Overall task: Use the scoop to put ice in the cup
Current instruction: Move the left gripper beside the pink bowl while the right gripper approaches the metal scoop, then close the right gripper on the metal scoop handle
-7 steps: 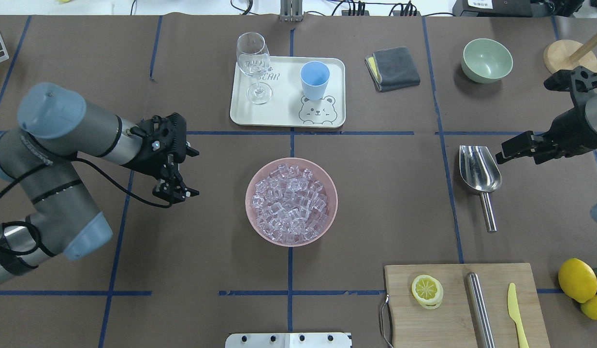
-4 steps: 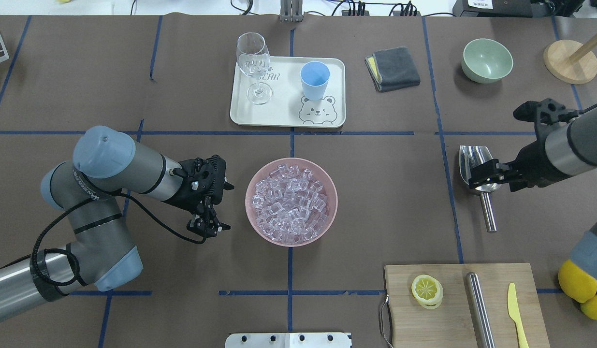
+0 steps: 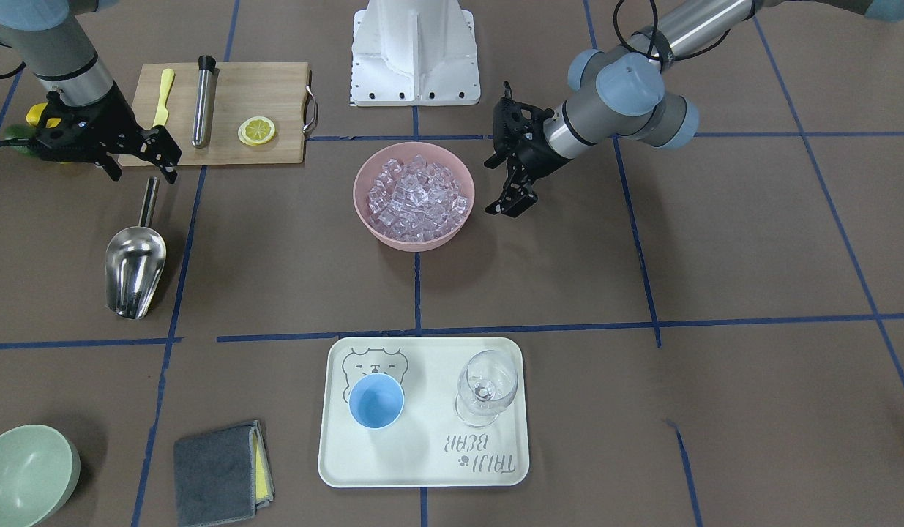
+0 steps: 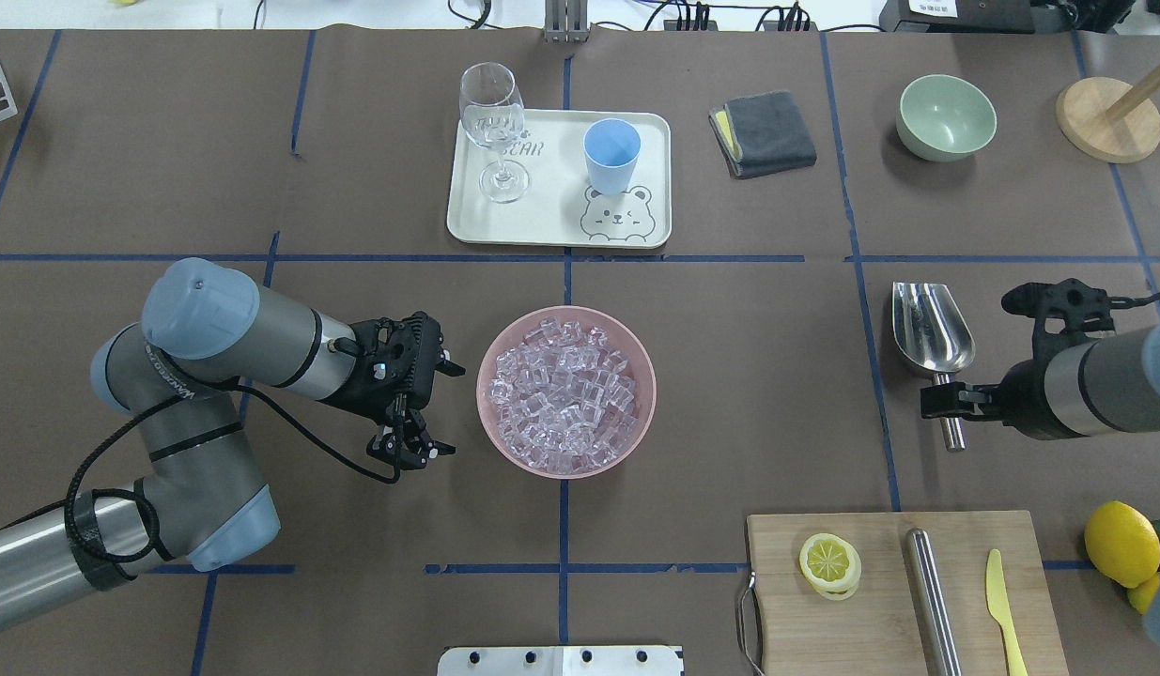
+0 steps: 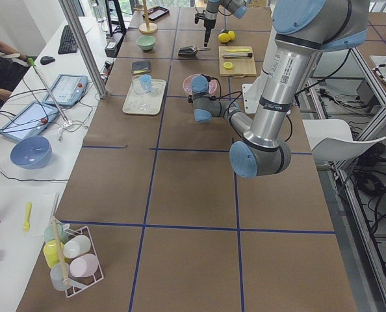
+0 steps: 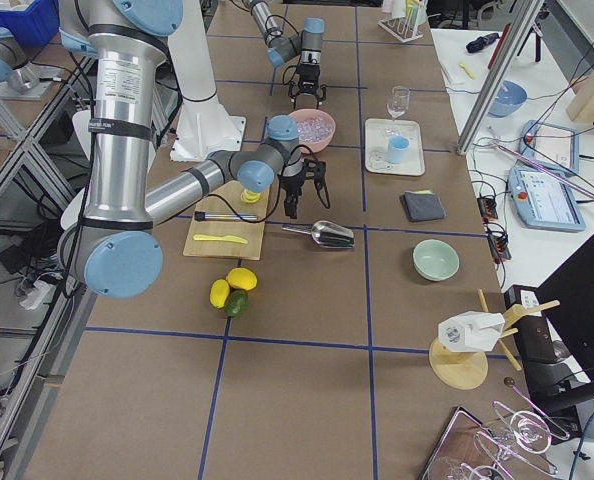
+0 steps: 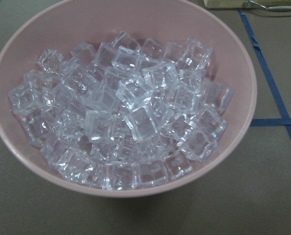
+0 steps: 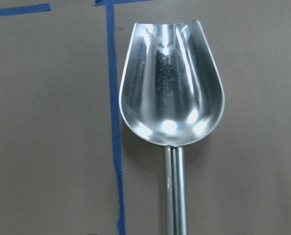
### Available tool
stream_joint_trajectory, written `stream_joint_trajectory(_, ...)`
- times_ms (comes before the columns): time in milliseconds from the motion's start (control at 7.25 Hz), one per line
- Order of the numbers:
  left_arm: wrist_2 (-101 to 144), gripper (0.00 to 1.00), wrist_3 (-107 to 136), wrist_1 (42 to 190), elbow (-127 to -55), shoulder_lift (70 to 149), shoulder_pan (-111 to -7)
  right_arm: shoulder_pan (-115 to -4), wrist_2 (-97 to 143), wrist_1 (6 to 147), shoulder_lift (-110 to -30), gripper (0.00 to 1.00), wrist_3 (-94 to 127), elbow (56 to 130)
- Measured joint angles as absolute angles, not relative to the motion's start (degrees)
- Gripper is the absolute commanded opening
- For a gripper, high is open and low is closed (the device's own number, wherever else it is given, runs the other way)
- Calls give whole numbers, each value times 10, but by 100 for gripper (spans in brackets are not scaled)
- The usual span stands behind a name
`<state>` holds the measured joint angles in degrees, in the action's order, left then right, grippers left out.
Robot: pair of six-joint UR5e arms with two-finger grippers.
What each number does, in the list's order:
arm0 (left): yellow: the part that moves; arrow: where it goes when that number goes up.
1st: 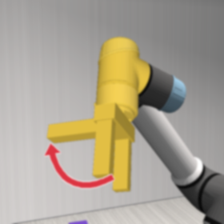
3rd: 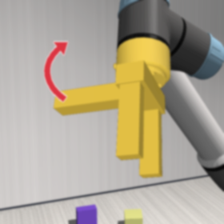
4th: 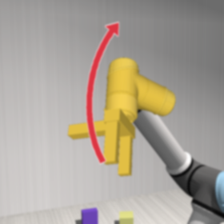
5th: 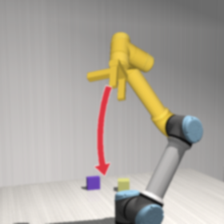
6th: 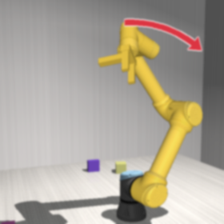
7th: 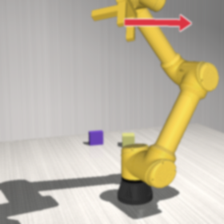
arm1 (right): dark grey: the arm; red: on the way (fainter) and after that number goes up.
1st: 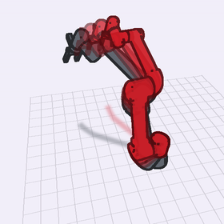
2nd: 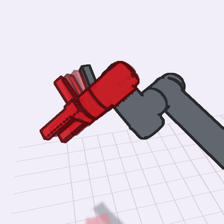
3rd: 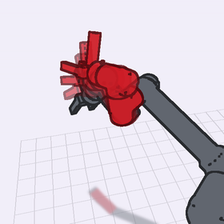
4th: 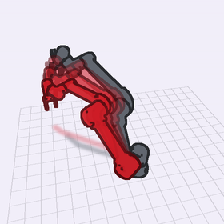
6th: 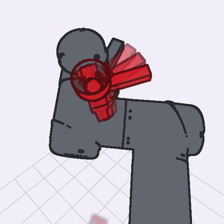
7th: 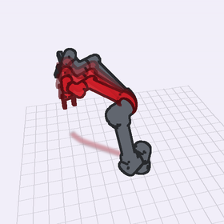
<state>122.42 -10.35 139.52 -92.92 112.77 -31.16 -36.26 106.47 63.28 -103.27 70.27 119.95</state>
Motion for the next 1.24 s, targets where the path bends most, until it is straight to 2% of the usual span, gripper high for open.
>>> stream_joint_trajectory(138,1225,100,-103,1396,-931,1128,-312,-356,1058,574,-1052,98,717,1178)
stream_joint_trajectory(414,1225,100,-103,1397,-933,1128,-312,-344,1047,534,-1038,99,732,1141)
stream_joint_trajectory(828,1226,100,-103,1397,-937,1128,-313,-325,1036,529,-1018,93,736,1117)
stream_joint_trajectory(1103,1226,100,-103,1397,-940,1128,-313,-313,1023,529,-1005,83,736,1101)
stream_joint_trajectory(1241,1226,100,-103,1397,-942,1128,-314,-311,1021,529,-1003,66,736,1095)
